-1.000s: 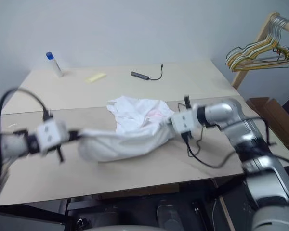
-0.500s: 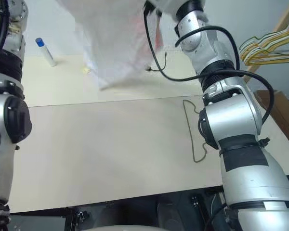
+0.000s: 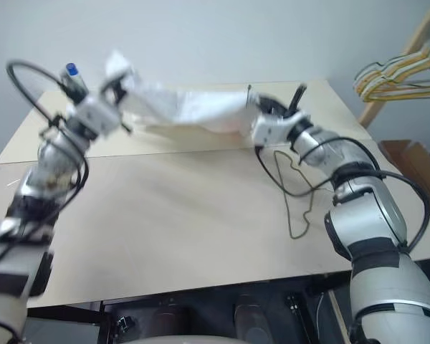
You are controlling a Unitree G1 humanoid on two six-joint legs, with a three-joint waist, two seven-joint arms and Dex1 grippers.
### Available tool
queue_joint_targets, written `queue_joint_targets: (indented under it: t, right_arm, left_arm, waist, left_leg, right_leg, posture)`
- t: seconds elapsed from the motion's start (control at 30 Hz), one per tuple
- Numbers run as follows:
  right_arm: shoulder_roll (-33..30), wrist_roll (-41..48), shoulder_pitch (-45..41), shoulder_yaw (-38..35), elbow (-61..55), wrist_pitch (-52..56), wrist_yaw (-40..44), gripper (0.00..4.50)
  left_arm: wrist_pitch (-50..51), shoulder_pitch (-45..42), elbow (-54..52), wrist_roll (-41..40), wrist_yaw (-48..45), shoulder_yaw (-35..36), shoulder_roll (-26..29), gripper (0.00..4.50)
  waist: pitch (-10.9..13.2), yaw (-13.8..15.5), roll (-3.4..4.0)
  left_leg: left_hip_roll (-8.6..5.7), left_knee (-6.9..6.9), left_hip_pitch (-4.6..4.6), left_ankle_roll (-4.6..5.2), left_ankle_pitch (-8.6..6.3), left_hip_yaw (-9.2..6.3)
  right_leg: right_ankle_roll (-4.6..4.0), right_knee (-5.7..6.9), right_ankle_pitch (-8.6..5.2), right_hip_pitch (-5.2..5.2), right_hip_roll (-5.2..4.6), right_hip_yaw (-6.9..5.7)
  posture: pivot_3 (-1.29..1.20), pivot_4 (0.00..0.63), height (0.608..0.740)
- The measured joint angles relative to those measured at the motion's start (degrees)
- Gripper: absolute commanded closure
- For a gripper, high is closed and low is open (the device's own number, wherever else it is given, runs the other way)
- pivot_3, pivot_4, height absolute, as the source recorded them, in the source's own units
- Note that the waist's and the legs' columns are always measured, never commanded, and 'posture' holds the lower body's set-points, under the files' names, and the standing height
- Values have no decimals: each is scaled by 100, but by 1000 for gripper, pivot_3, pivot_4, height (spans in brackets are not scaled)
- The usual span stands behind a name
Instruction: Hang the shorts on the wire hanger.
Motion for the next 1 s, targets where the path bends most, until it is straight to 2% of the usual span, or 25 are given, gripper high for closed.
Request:
queue_joint_targets:
  t: [0.07,0.13,0.23,0.27,0.33,0.57,0.77,0.87,1.0]
  right_arm:
    - [-113,37,245,32,-29,-407,543,4500]
    - [-149,155,483,30,-103,-764,1108,4500]
    - [-257,177,781,55,-254,-1156,1545,4500]
    - [-289,181,885,61,-337,-1225,1669,4500]
    - [-345,188,1095,66,-458,-1305,1800,4500]
    - [-575,407,1867,51,-1263,-1472,2177,4500]
    - [-1117,1940,3172,53,-2880,-1237,3710,4500]
    - [-1693,2935,3958,60,-4332,-541,4578,4500]
    - [-2222,3526,4754,-27,-5628,209,5204,4500]
  left_arm:
    - [466,843,-1010,-515,-759,23,451,4478]
    - [990,1629,-1958,-1026,-1463,146,986,4478]
    - [1588,2488,-2784,-1474,-2259,413,1691,4478]
    - [1751,2831,-3031,-1609,-2548,573,1918,4478]
    - [2056,3369,-3450,-1784,-2982,792,2233,4478]
    - [2877,4715,-4571,-2114,-3957,1473,2687,4478]
    - [3336,5831,-5354,-2199,-4635,2127,2717,4478]
    - [3516,6188,-5563,-2289,-5022,2508,2705,4478]
    - [3569,6372,-5568,-2236,-5394,2540,2653,4478]
  waist:
    - [0,-117,0]
    - [0,-215,0]
    - [3,-285,1]
    - [3,-297,1]
    - [3,-304,0]
    - [3,-297,0]
    - [12,-264,-5]
    - [23,-220,0]
    - [39,-130,2]
  left_leg:
    - [-2,2,28,7,4,-9]
    - [3,-3,114,17,2,-13]
    - [7,-7,227,24,1,-18]
    - [6,-8,268,30,4,-17]
    - [6,-9,319,30,4,-16]
    - [4,-10,304,44,4,-15]
    - [5,-12,300,67,-12,-10]
    - [6,-12,304,66,-12,-8]
    - [17,-12,315,65,-12,2]
  right_leg:
    - [-1,2,6,29,0,-1]
    - [-5,-6,6,120,8,-4]
    - [24,-13,-50,243,10,-12]
    - [-10,-12,-75,279,7,-13]
    - [-20,-11,-83,329,4,-10]
    - [-20,-4,-89,310,4,-1]
    - [-23,-7,-111,309,-2,0]
    - [-32,-4,-117,311,-3,3]
    - [-49,3,-126,308,1,6]
  posture:
    - [32,0,740]
    - [29,0,740]
    - [25,0,740]
    - [22,0,740]
    - [20,0,740]
    - [-3,20,740]
    - [-16,38,740]
    - [-17,45,740]
    - [-15,52,740]
